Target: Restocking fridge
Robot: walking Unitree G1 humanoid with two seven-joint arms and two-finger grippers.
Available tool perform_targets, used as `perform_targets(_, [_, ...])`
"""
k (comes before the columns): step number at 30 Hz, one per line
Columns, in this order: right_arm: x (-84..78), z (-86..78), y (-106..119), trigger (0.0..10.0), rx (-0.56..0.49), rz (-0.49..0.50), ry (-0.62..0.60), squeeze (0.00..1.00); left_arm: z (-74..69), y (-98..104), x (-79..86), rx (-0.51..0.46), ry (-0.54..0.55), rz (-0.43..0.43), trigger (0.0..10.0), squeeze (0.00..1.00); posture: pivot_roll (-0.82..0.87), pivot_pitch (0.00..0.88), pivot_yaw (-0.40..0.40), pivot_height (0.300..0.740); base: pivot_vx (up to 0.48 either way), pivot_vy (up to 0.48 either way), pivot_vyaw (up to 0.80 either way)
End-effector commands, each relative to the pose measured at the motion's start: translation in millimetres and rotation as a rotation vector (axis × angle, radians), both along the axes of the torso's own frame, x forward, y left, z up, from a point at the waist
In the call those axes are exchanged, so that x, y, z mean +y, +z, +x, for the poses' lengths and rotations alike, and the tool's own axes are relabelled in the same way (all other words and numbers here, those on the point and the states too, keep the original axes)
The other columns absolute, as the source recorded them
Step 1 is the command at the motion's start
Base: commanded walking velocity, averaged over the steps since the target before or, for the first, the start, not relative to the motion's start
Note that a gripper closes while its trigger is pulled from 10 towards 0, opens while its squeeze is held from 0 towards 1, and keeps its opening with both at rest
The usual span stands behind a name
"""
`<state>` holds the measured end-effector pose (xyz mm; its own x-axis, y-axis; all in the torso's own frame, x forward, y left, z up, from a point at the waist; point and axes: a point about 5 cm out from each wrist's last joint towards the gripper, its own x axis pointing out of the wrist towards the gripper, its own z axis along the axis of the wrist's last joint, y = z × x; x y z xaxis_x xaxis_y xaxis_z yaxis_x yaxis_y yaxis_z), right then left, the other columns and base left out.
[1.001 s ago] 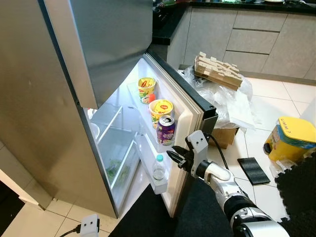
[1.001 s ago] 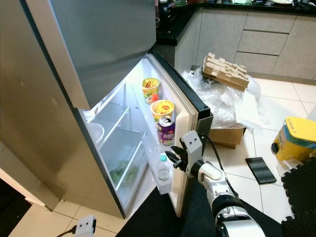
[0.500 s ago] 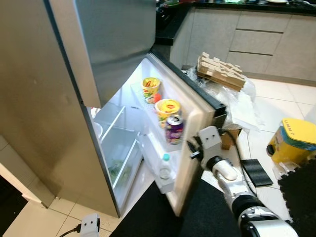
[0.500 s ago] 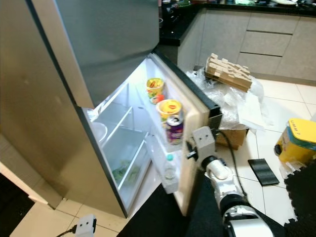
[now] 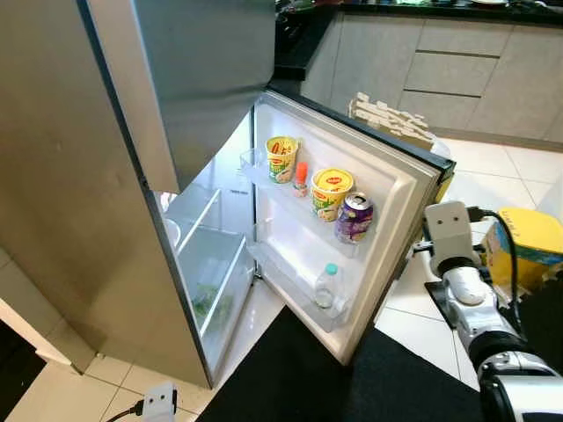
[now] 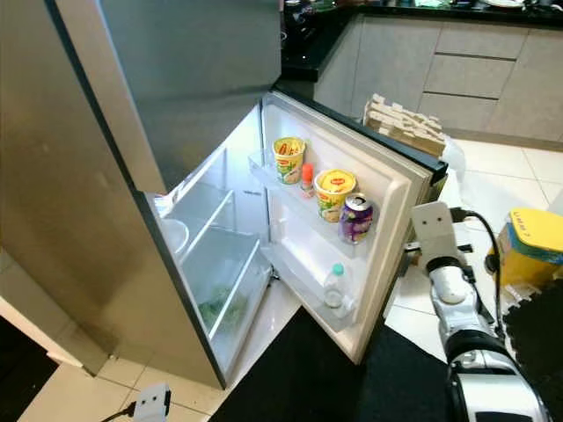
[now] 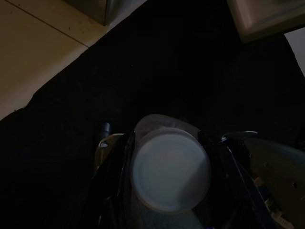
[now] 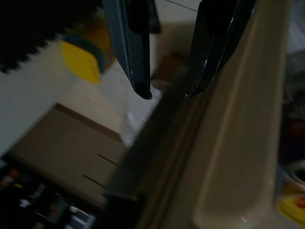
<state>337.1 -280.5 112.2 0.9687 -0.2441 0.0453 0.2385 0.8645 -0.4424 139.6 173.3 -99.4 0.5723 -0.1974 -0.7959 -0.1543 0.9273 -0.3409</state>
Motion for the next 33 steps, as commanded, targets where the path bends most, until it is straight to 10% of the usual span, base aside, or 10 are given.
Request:
perform_targets(1, [-13.1, -6.4, -5.2, 10.0, 0.032, -0.027, -0.078, 0.00, -12.5, -5.1, -4.2, 0.051, -0.002, -0.015, 10.0, 0.00, -0.07, 0.000, -0.004, 0.740, 0.000, 0.000, 0.00])
perform_targets(8, [-34.4, -20.4, -15.7, 10.0, 0.086, -0.048, -0.205, 0.00, -11.1, -4.5, -3.8, 0.046, -0.006, -0.015, 10.0, 0.00, -0.07, 0.000, 0.000, 0.740, 0.000, 0.000, 0.00])
perform_targets(19, [9.9, -43.7, -85.2, 10.0, 0.394, 0.112, -0.024, 0.00, -8.7, -3.8, -4.3, 0.041, -0.013, -0.012, 10.0, 0.00, -0.07, 0.000, 0.001, 0.740, 0.000, 0.000, 0.00])
perform_targets(25, [24.6, -119.8, -159.5, 10.0, 0.743, 0.224, -0.057, 0.00, -10.5, -4.4, -4.8, 0.042, -0.013, -0.009, 10.0, 0.00, -0.07, 0.000, 0.000, 0.740, 0.000, 0.000, 0.00])
perform_targets(33, [27.4, -189.3, -197.2, 10.0, 1.006, 0.260, -0.088, 0.00, -9.6, -3.9, -5.8, 0.036, -0.022, -0.014, 10.0, 0.00, -0.07, 0.000, 0.000, 0.740, 0.000, 0.000, 0.00])
